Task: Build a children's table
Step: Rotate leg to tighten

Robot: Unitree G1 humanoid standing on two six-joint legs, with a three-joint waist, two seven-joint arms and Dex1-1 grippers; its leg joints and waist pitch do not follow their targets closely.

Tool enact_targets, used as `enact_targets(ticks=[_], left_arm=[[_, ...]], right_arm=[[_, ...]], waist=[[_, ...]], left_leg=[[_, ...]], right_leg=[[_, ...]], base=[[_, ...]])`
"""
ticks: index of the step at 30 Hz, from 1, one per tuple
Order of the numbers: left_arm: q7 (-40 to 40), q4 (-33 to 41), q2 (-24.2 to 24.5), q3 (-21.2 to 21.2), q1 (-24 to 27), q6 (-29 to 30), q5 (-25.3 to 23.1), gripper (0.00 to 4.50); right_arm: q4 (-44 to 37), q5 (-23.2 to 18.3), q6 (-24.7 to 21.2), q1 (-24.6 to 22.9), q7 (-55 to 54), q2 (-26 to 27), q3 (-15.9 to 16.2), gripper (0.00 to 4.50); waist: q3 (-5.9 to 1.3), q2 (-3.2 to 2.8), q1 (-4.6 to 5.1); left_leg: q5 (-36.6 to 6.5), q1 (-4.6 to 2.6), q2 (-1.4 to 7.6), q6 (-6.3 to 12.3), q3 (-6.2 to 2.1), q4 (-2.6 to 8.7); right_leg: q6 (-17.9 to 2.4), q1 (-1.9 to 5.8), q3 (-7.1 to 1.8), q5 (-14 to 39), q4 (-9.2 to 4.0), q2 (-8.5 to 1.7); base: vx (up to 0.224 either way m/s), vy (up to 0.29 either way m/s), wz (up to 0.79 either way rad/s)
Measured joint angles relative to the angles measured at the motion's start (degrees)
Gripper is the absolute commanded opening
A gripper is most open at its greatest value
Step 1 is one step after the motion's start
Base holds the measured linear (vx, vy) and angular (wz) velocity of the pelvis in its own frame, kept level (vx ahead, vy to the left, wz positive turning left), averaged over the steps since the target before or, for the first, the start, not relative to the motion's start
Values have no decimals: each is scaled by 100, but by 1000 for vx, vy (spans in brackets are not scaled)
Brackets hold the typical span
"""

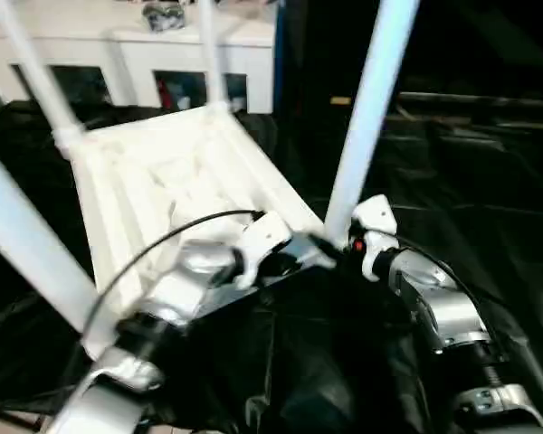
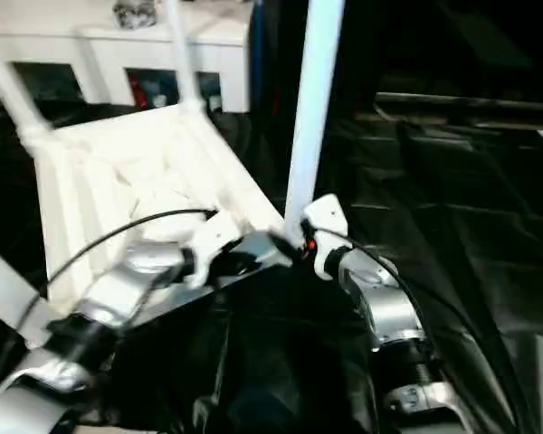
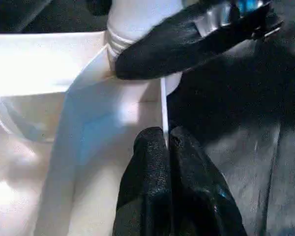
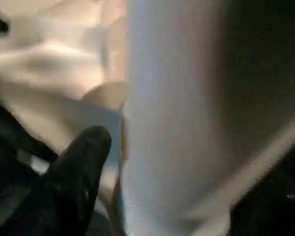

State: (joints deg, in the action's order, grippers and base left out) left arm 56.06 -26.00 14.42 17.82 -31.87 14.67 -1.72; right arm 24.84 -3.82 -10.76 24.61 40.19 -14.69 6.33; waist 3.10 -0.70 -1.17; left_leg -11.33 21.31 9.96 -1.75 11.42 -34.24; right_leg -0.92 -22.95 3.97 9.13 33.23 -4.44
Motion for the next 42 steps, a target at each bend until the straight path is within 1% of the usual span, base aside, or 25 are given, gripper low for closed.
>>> enact_targets(ticks=[1,3,6,9,10,11,13,14,15,16,17,20,22,23,24,25,27,29,34,38,39,41,42], left_arm=[[190,2,86,5,2,-55,47,0],[425,40,197,12,37,-133,102,0],[636,80,321,23,65,-209,145,0],[877,130,506,47,107,-253,212,0],[992,148,571,48,127,-268,225,0],[1060,151,610,48,134,-281,241,0],[1197,157,669,50,166,-334,271,0],[1233,158,676,50,178,-347,279,0],[1256,161,691,58,185,-355,279,0],[1283,165,694,68,192,-363,280,0],[1303,166,696,72,193,-365,280,0],[1331,169,701,78,196,-369,281,0],[1370,190,701,89,205,-371,292,0],[1375,207,705,101,210,-371,302,0],[1377,210,707,105,212,-371,305,0],[1378,211,707,107,213,-375,306,0],[1382,212,707,108,219,-387,306,0],[1383,214,711,108,226,-395,306,0],[1365,223,707,108,246,-410,306,0],[1234,211,622,108,248,-367,296,0],[1146,204,568,97,248,-328,278,0],[782,126,391,33,231,-229,196,0],[526,43,275,-21,204,-171,156,0]], right_arm=[[-41,-32,-1,-34,293,-139,42,377],[-257,-115,-17,-116,788,-341,100,377],[-474,-263,-38,-204,1239,-476,112,377],[-674,-467,-49,-285,1651,-695,207,377],[-745,-562,-49,-327,1815,-740,212,352],[-799,-600,-49,-357,1911,-751,214,352],[-887,-702,-54,-405,2057,-765,224,331],[-903,-715,-58,-412,2101,-770,232,331],[-915,-714,-68,-415,2135,-780,242,311],[-933,-712,-93,-419,2160,-797,256,304],[-943,-707,-99,-420,2161,-806,266,304],[-973,-699,-94,-423,2160,-855,312,274],[-1008,-674,-94,-428,2160,-886,327,264],[-1023,-666,-94,-430,2161,-898,334,242],[-1029,-660,-94,-431,2163,-903,337,242],[-1029,-653,-94,-431,2162,-903,337,226],[-1036,-630,-86,-431,2163,-908,352,220],[-1059,-615,-86,-433,2164,-917,377,204],[-1087,-616,-82,-470,2159,-921,396,197],[-1129,-627,-110,-568,2027,-822,302,196],[-1125,-622,-124,-583,1914,-787,270,196],[-1019,-500,-126,-573,1398,-577,162,196],[-885,-431,-121,-530,1035,-386,82,195]], waist=[[2,-5,-53],[2,-6,-107],[2,-5,-136],[2,-5,-176],[2,-5,-188],[3,-6,-196],[2,-6,-212],[2,-5,-219],[2,-5,-223],[2,-5,-227],[2,-5,-229],[2,-5,-228],[2,-5,-231],[2,-5,-233],[2,-5,-235],[1,-3,-236],[0,-2,-241],[0,-1,-241],[-2,2,-243],[-3,2,-264],[-4,3,-262],[-8,10,-226],[-8,11,-198]], left_leg=[[1,6,0,1,2,-1],[6,13,0,10,7,-4],[13,18,-1,31,13,-10],[7,15,1,17,14,-11],[2,11,2,9,14,-11],[1,9,2,5,14,-11],[0,7,3,3,14,-11],[0,7,3,2,14,-11],[0,7,3,2,14,-12],[0,7,2,2,15,-14],[0,7,2,2,16,-16],[0,7,2,2,16,-18],[1,7,2,2,16,-18],[1,7,2,2,16,-18],[1,7,2,3,16,-18],[1,8,2,3,16,-18],[1,8,2,3,16,-20],[1,8,2,3,16,-21],[1,7,2,4,16,-21],[2,5,2,5,16,-23],[2,2,2,5,16,-24],[2,-19,1,4,18,-25],[1,-33,1,3,18,-25]], right_leg=[[2,-3,-1,2,-1,0],[2,-5,-5,8,-6,0],[0,-5,-14,10,-10,-2],[0,-6,-14,10,-5,-3],[0,-5,-13,10,-1,-2],[0,-5,-13,10,1,-2],[0,-4,-13,10,5,-2],[0,-3,-14,10,5,-2],[0,-1,-14,10,5,-2],[0,2,-16,10,5,-3],[0,3,-17,10,4,-3],[0,4,-18,10,4,-2],[1,4,-17,10,4,-2],[1,4,-17,10,4,-2],[1,4,-17,10,4,-3],[1,3,-17,10,4,-3],[1,4,-17,10,4,-3],[1,5,-17,10,4,-3],[1,7,-17,10,4,-3],[2,15,-18,10,4,-4],[1,20,-19,10,4,-4],[1,38,-24,9,5,-4],[1,50,-24,9,5,-4]], base=[[0,0,0],[0,0,0],[0,0,0],[0,0,0],[0,0,0],[0,0,0],[0,0,0],[0,0,0],[0,0,0],[0,0,0],[0,0,0],[0,0,0],[0,0,0],[0,0,0],[0,0,0],[0,0,0],[0,0,0],[0,0,0],[0,0,0],[0,0,0],[0,0,0],[0,0,0],[0,0,0]])
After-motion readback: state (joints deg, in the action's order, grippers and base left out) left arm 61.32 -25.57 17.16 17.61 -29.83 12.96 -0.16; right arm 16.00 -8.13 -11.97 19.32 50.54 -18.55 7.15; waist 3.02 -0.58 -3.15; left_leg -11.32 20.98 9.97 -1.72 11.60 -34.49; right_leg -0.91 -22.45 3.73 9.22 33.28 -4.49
